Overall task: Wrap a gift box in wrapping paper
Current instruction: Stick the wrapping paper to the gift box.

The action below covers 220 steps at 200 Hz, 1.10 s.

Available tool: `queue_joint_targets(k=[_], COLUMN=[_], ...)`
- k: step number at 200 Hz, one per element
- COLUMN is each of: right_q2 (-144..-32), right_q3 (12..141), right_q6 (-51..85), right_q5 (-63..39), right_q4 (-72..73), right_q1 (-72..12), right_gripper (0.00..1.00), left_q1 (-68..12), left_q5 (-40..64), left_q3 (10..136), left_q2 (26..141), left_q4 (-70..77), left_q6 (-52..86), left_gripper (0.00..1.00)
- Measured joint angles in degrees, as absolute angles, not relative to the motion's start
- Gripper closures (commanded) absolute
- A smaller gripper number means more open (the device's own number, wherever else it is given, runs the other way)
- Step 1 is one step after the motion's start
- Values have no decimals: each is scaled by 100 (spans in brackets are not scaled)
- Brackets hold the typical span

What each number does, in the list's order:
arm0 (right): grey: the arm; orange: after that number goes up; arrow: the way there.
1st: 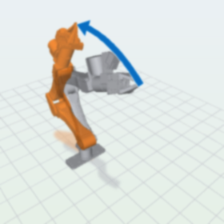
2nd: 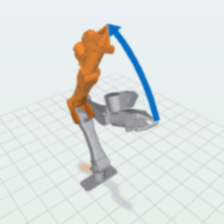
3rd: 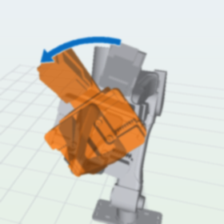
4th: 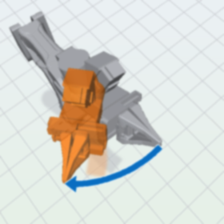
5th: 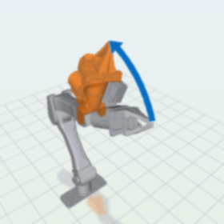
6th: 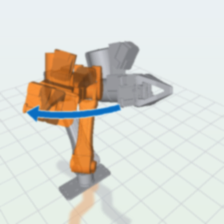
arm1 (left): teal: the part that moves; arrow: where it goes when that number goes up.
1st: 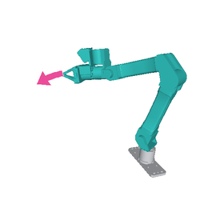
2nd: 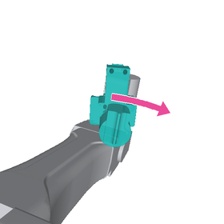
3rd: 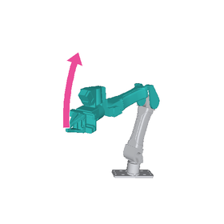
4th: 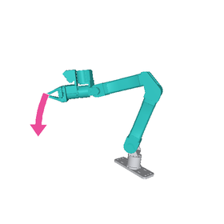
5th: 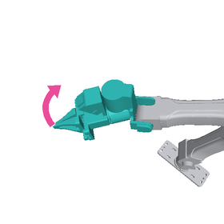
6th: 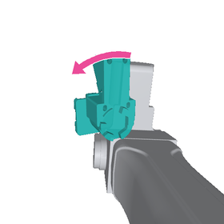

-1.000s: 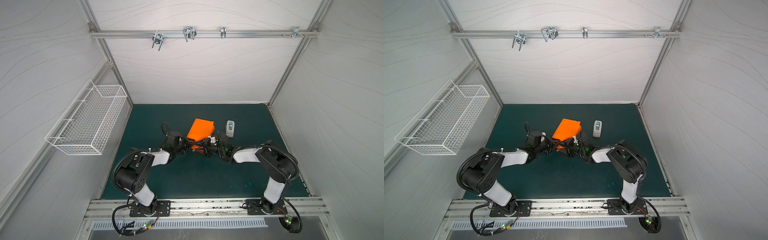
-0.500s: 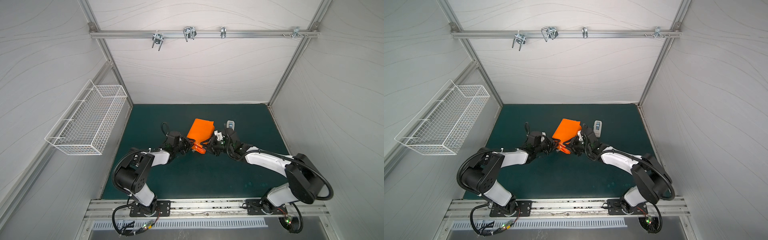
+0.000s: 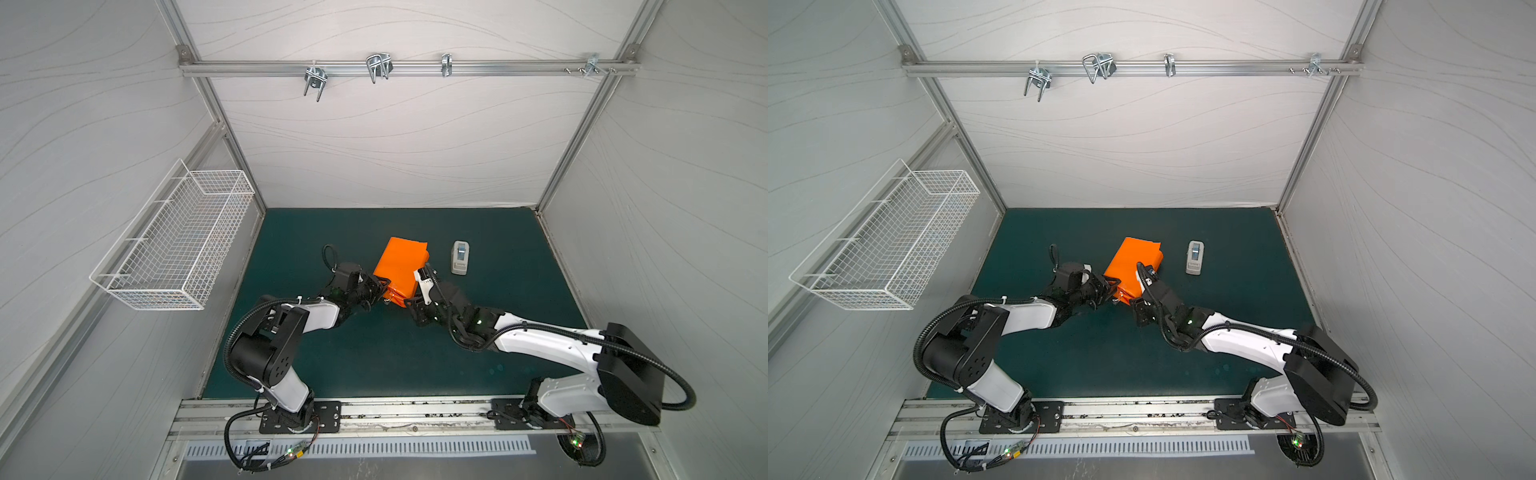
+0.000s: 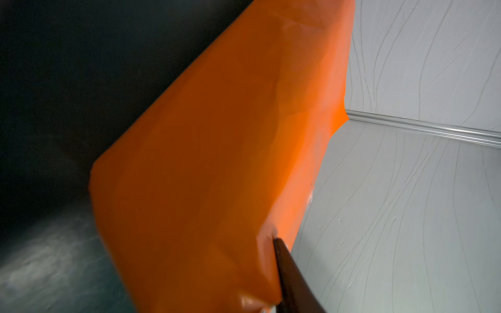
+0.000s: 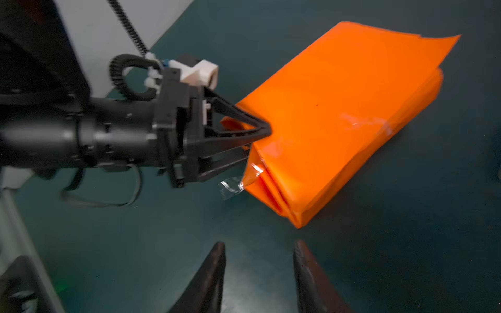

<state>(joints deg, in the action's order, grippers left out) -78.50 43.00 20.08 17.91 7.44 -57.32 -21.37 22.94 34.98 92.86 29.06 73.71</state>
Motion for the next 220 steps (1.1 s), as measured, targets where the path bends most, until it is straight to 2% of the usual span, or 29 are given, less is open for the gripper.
queue_joint_targets(k=[9, 10, 14, 20, 54, 86, 158, 220], right_q2=[-7854, -7850, -7832, -7789, -7865, -8512, -9959, -10897], right_q3=[4204, 4191, 4095, 3896, 3157, 2836, 3111, 3769], right_q6=[1706, 1673, 1494, 1323, 775, 156, -1264, -2196], right_q5=[2018, 2034, 2143, 2311, 2482, 2353, 2475, 2910], right_q4=[974, 1011, 1212, 1577, 2565, 3717, 5194, 5872], right_q1=[-5714, -5712, -5699, -5686, -5408, -5428, -6110, -6200], right_gripper=[25, 25, 10, 6, 5, 1, 1, 1], left_q1=[-2137, -2137, -2137, -2137, -2137, -2137, -2137, -2137], left_q5=[2294, 2294, 2294, 2294, 2294, 2298, 2344, 2357], left_q3=[3498, 3498, 3498, 3498, 3500, 3500, 3544, 3546], left_q2=[9286, 9286, 9284, 9286, 9286, 9286, 9301, 9301], left_q4=[2906, 2906, 2904, 2904, 2906, 2904, 2851, 2845], left_q6=[7373, 7371, 7371, 7371, 7371, 7373, 7371, 7371], left_gripper=[69, 69, 68, 68, 68, 68, 68, 68])
